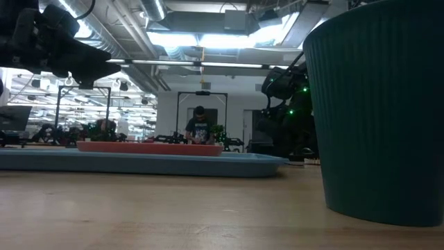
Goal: Pick and place plate/cup/fork/spoon on tray
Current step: Put the black spoon on the blue serving tray at the right of the orange plate
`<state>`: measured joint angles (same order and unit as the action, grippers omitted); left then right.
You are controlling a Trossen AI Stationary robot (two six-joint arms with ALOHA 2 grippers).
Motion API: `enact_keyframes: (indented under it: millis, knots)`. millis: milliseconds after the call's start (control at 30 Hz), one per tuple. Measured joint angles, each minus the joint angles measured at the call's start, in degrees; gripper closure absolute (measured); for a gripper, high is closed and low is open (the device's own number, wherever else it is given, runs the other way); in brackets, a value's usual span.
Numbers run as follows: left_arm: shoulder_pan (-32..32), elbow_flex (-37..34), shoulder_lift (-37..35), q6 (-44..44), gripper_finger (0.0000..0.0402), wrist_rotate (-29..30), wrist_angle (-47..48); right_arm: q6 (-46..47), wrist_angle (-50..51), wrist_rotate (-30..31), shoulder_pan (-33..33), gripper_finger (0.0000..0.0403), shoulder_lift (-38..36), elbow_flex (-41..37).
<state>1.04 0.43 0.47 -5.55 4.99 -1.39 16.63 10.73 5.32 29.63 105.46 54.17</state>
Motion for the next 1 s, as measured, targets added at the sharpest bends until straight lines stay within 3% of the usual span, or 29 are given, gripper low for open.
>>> enact_keyframes:
  millis: [100, 467, 567, 733, 1000]
  knots:
    - [0.0, 0.0, 0.0, 0.0, 0.0194, 0.0, 0.0, 3.0, 0.2, -0.5, 0.0, 0.0387, -0.3, -0.1]
    - [0.0, 0.0, 0.0, 0.0, 0.0194, 0.0, 0.0, 10.2, 3.8, -0.8, -1.1, 0.0399, -0.9, 1.8]
    - [0.0, 0.0, 0.0, 0.0, 0.0194, 0.0, 0.0, 10.2, 8.0, -0.7, -1.7, 0.04, -1.4, 5.7]
    - [0.0, 0.0, 0.0, 0.0, 0.0194, 0.0, 0.0, 12.0, 20.7, 7.0, -3.5, 0.0401, -1.8, 15.5]
    - [0.0, 0.0, 0.0, 0.0, 0.0194, 0.0, 0.0, 29.1, 25.9, 9.1, -13.1, 0.0401, -2.1, 24.9]
